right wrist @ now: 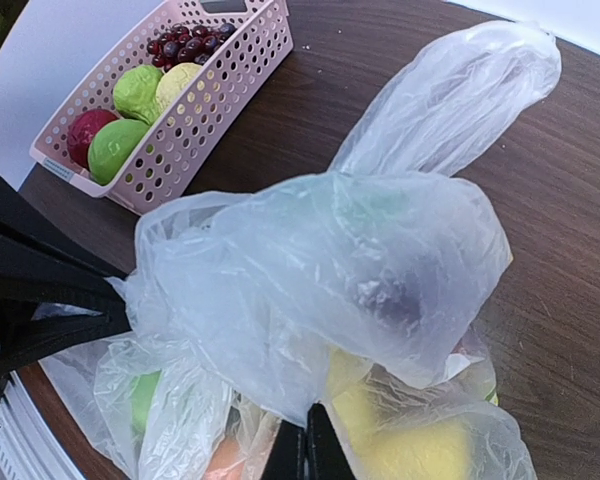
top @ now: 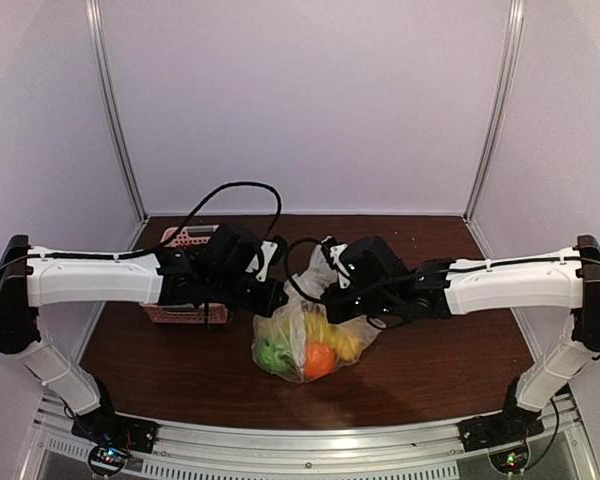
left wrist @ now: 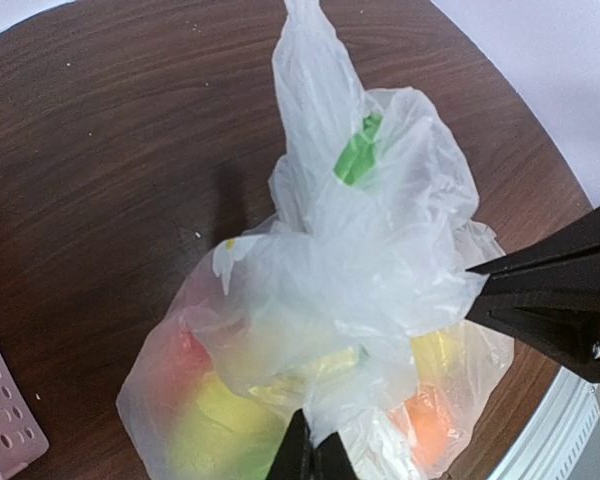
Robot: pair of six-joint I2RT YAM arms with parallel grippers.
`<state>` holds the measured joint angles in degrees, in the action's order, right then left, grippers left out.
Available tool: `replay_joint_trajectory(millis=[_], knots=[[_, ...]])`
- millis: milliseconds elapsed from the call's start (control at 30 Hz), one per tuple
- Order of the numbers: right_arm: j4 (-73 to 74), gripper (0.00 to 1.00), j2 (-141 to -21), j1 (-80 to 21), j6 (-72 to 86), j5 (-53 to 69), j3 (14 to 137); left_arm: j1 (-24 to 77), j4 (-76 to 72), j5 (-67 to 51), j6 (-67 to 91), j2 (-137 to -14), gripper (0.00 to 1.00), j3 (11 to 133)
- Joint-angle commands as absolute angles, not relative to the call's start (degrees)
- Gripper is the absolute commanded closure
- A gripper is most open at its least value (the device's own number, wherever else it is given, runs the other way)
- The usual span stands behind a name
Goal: Untie the knot of the plastic bag and take out the fruit
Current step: Untie the bag handles from the takeout bag.
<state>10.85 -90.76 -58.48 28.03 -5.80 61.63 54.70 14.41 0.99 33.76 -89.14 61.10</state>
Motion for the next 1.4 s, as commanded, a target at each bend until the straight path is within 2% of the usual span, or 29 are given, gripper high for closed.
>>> replay_joint_trajectory(millis=[0, 233, 733, 767, 967, 1067, 1167, 1367], knots=[[10.38, 1.0, -87.1, -57.94, 29.42, -7.47, 60.14, 54.03, 11.8, 1.14, 34.89, -86.68, 1.0, 59.88], [9.75, 1.0, -82.82, -56.49, 31.05, -8.46, 57.07, 52.68, 9.22, 0.04, 36.44, -83.68, 1.0, 57.13], [7.38, 1.0, -81.71, -55.72, 32.49, -5.27, 52.29, 51.81, 4.16, -4.71, 38.2, -83.93, 1.0, 52.05], [7.98, 0.98, -81.19, -55.69, 32.0, -5.21, 52.74, 51.83, 3.87, -5.07, 38.04, -83.81, 1.0, 52.03], [12.34, 0.56, -76.91, -55.65, 27.98, -5.93, 56.2, 51.85, 3.73, -6.66, 36.2, -83.25, 1.0, 53.0], [14.39, 0.4, -76.12, -55.07, 26.19, -6.18, 58.24, 51.83, 4.85, -7.37, 35.72, -83.73, 1.0, 54.11], [16.79, 0.29, -77.32, -53.12, 24.71, -3.78, 60.72, 51.85, 5.37, -7.58, 35.6, -84.09, 1.0, 54.89], [17.4, 0.19, -81.19, -50.29, 19.71, 5.65, 65.16, 51.85, 5.76, -7.5, 35.66, -84.28, 1.0, 55.06]])
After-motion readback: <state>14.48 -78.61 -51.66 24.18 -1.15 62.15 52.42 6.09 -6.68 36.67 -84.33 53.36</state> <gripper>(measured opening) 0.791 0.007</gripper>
